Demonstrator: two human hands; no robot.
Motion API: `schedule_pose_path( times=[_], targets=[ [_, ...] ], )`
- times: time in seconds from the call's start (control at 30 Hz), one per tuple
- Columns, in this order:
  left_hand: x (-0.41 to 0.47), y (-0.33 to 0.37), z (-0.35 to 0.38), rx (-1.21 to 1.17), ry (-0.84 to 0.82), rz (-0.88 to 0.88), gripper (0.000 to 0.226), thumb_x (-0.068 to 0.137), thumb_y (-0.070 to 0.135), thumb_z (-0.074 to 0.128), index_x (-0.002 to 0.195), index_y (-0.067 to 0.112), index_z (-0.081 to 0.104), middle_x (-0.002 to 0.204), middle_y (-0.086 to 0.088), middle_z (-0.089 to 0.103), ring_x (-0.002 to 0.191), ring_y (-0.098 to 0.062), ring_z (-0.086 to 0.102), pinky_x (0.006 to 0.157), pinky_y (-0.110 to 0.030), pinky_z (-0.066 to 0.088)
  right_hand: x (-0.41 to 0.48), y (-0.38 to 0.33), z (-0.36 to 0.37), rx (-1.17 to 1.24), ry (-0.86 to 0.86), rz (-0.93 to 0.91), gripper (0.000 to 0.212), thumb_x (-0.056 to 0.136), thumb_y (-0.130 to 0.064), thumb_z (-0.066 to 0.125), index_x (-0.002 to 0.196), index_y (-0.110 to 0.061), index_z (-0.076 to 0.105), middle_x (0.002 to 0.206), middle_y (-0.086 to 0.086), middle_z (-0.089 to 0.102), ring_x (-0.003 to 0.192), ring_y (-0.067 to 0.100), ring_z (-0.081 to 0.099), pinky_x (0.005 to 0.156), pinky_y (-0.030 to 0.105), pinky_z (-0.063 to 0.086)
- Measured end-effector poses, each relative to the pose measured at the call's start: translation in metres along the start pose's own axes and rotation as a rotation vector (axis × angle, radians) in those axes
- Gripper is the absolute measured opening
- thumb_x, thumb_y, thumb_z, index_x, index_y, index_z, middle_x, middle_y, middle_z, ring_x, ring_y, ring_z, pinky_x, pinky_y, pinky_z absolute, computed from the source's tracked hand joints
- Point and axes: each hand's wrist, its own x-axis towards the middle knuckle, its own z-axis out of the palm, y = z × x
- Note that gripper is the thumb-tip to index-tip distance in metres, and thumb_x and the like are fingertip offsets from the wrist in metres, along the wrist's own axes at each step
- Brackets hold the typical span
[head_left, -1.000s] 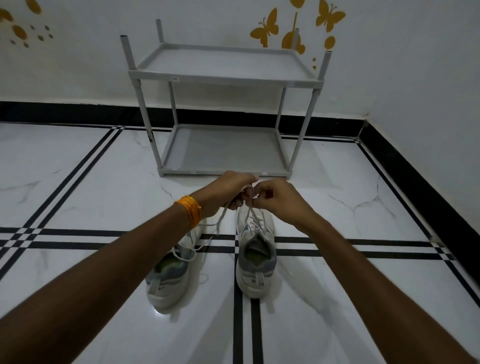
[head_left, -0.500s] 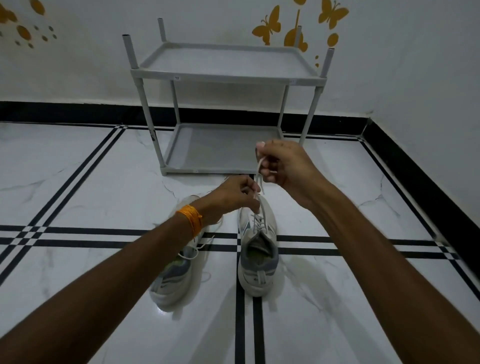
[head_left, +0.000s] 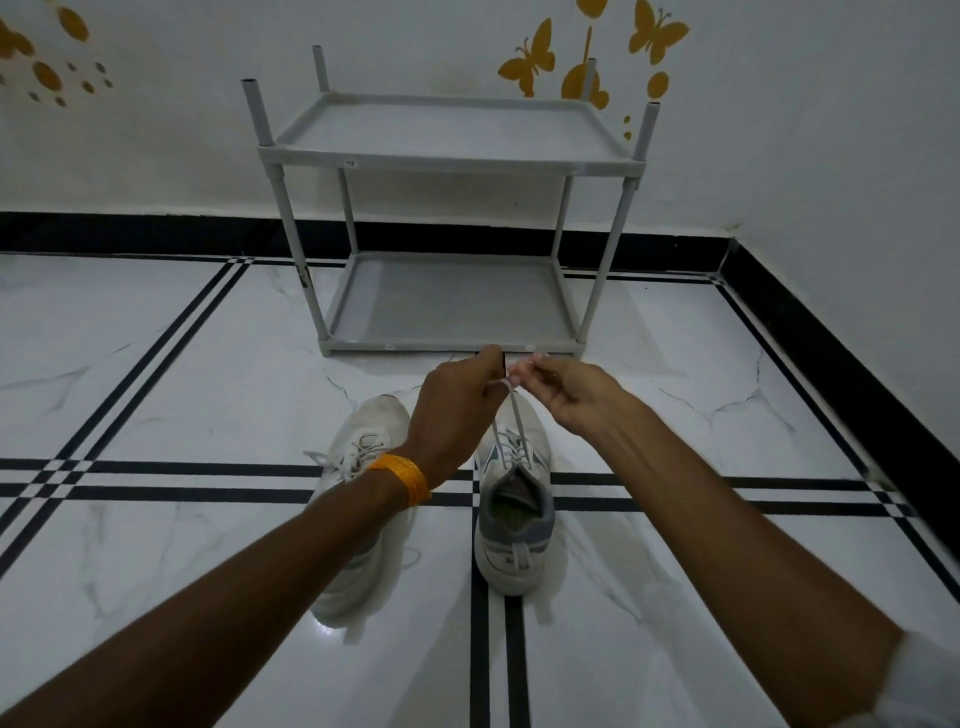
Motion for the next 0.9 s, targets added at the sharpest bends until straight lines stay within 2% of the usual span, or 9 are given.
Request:
schedule_pose_path(
  times=[0.03,0.13,0.2,0.33,0.47,0.57,0.67,0.73,0.9],
  targets=[
    [0.003,0.001,-0.001,-0.126,-0.071,-0.155,0.019,0.086,0.019,0.066,0.072,0.014,0.054,0.058,0.003,0.050,0.053,-0.013,0.043,0.049,-0.019,0.030,0.001,0.003,-0.004,-0.062,0.012,0.014,0.006,0.092,0.009,0.054,0.090,0.009,0.060,0.092,0.028,0.063,0.081,0.032,0.068,0.064,0.030,0.062],
    [0.024,0.004,-0.017,-0.859,-0.468,-0.951,0.022,0.082,0.014,0.062,0.061,0.013,0.056,0.045,0.005,0.039,0.039,-0.009,0.032,0.035,-0.017,0.027,-0.006,0.007,-0.008,-0.340,0.056,-0.031,0.015,0.088,0.002,0.061,0.102,0.007,0.060,0.103,0.030,0.065,0.089,0.033,0.069,0.073,0.031,0.062],
    [0.031,0.001,-0.024,-1.067,-0.568,-1.126,0.023,0.084,0.018,0.059,0.063,0.013,0.057,0.041,0.008,0.032,0.032,-0.007,0.025,0.030,-0.015,0.023,-0.017,0.005,-0.007,-0.573,0.097,-0.177,0.019,0.090,-0.018,0.064,0.102,-0.003,0.062,0.103,0.020,0.067,0.087,0.028,0.068,0.073,0.030,0.059],
    [0.033,0.004,-0.022,-1.143,-0.525,-1.067,0.032,0.088,0.028,0.053,0.061,0.012,0.052,0.040,0.008,0.028,0.032,-0.006,0.021,0.029,-0.015,0.020,-0.042,0.000,0.007,-0.979,-0.091,-0.359,0.041,0.084,-0.049,0.067,0.102,-0.013,0.065,0.093,0.004,0.073,0.076,0.019,0.073,0.062,0.027,0.057],
    [0.033,0.003,-0.017,-1.121,-0.524,-1.030,0.031,0.091,0.027,0.049,0.063,0.013,0.047,0.039,0.008,0.027,0.030,-0.006,0.021,0.028,-0.015,0.021,-0.047,-0.003,0.012,-1.232,-0.058,-0.444,0.019,0.083,-0.032,0.074,0.083,-0.014,0.066,0.074,-0.001,0.072,0.056,0.007,0.063,0.052,0.021,0.045],
    [0.030,0.002,-0.015,-1.040,-0.444,-0.986,0.024,0.093,0.020,0.049,0.071,0.012,0.052,0.043,0.007,0.031,0.033,-0.006,0.025,0.031,-0.016,0.024,-0.043,-0.009,0.007,-1.203,-0.088,-0.421,0.020,0.083,-0.029,0.074,0.075,-0.011,0.071,0.066,-0.001,0.065,0.057,0.008,0.052,0.055,0.022,0.039],
    [0.023,-0.013,-0.009,-0.679,-0.273,-0.865,0.010,0.092,0.009,0.053,0.083,0.007,0.056,0.063,-0.003,0.047,0.052,-0.013,0.042,0.042,-0.023,0.037,-0.027,-0.019,-0.011,-1.226,0.077,-0.502,0.021,0.080,-0.026,0.077,0.077,-0.006,0.073,0.075,0.005,0.069,0.069,0.014,0.059,0.063,0.029,0.045],
    [0.012,-0.037,-0.009,-0.321,-0.172,-0.732,0.011,0.087,0.005,0.055,0.097,0.002,0.057,0.085,-0.010,0.057,0.074,-0.023,0.054,0.061,-0.032,0.047,-0.012,-0.026,-0.036,-1.439,0.264,-0.565,0.023,0.078,-0.026,0.079,0.077,-0.005,0.071,0.073,0.007,0.068,0.069,0.019,0.062,0.063,0.028,0.045],
    [-0.034,-0.100,-0.010,0.262,-0.379,-0.546,0.024,0.086,0.009,0.058,0.108,-0.001,0.057,0.102,-0.021,0.067,0.092,-0.035,0.062,0.077,-0.037,0.047,0.007,-0.012,-0.113,-1.887,0.578,-0.382,0.020,0.078,-0.019,0.074,0.080,-0.007,0.058,0.074,0.005,0.057,0.064,0.020,0.053,0.058,0.026,0.042]
  ],
)
